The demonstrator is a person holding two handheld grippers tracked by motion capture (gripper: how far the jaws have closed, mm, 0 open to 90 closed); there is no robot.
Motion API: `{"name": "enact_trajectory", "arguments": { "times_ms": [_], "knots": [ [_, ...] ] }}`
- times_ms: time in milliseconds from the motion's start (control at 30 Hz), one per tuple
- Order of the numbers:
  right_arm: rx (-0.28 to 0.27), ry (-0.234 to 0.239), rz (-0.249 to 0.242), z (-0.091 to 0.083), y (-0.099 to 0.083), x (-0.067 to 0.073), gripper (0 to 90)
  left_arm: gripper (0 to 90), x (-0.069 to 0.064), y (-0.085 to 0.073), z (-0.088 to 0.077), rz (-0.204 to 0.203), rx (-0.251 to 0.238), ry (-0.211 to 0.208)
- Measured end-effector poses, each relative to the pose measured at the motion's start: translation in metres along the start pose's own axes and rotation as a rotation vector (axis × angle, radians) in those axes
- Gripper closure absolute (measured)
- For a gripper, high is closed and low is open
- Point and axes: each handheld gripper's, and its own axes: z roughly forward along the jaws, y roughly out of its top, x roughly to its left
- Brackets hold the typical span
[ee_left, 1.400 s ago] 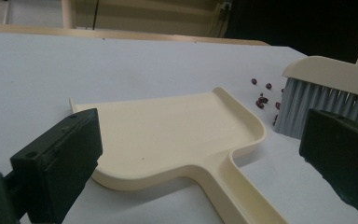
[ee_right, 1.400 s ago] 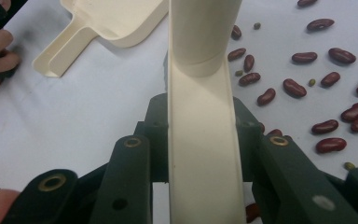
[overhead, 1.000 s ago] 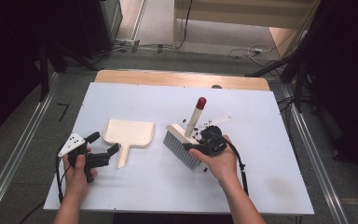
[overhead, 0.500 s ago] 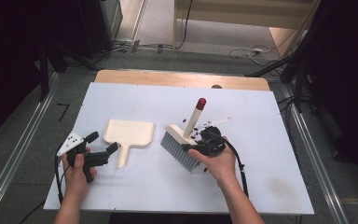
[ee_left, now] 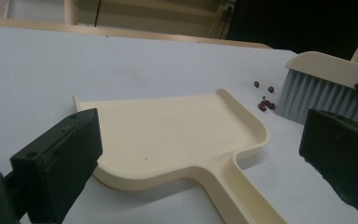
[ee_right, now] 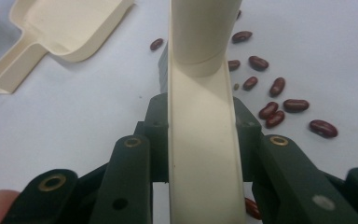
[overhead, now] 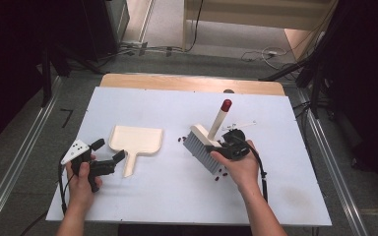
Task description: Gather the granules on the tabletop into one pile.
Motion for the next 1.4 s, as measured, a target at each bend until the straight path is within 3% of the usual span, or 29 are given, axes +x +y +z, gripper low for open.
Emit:
{"name": "enact_trajectory", "arguments": {
  "times_ms": [133, 233, 333, 467, 567, 700, 767, 933, 1233, 1400],
  "knots": [
    [-0.010, -0.003, -0.001, -0.002, 0.001, -0.002, 65.0, 0.0, 0.000, 0.000, 0.000, 0.004, -0.001, -0.002],
    [-0.020, 0.031, -0.007, -0.006, 0.000, 0.000, 65.1, 0.0, 0.000, 0.000, 0.000, 0.003, -0.001, -0.002],
    [-0.049, 0.097, -0.002, -0.014, 0.002, 0.006, 65.1, 0.0, 0.000, 0.000, 0.000, 0.000, 0.000, -0.001],
    [-0.079, 0.118, -0.034, -0.020, 0.014, 0.019, 65.1, 0.0, -0.001, 0.000, 0.000, 0.006, 0.004, 0.004],
    [-0.089, 0.119, -0.060, -0.009, 0.027, 0.029, 65.0, 0.0, 0.000, 0.000, 0.000, 0.006, 0.007, 0.007],
    [-0.078, 0.128, -0.043, 0.017, 0.034, 0.039, 65.1, 0.0, -0.001, 0.000, 0.000, 0.007, 0.008, 0.012],
    [-0.072, 0.107, -0.025, 0.027, 0.033, 0.040, 65.1, 0.0, -0.002, 0.000, 0.001, 0.006, 0.009, 0.012],
    [-0.071, 0.064, 0.021, 0.036, 0.021, 0.026, 65.0, 0.0, -0.002, 0.000, 0.001, 0.007, 0.009, 0.011],
    [-0.114, 0.012, 0.107, 0.012, -0.001, -0.014, 65.0, 0.0, -0.002, 0.000, 0.001, 0.008, 0.013, 0.013],
    [-0.126, -0.006, 0.116, 0.002, -0.008, -0.024, 65.0, 0.0, -0.002, 0.000, 0.001, 0.009, 0.018, 0.014]
  ]
}}
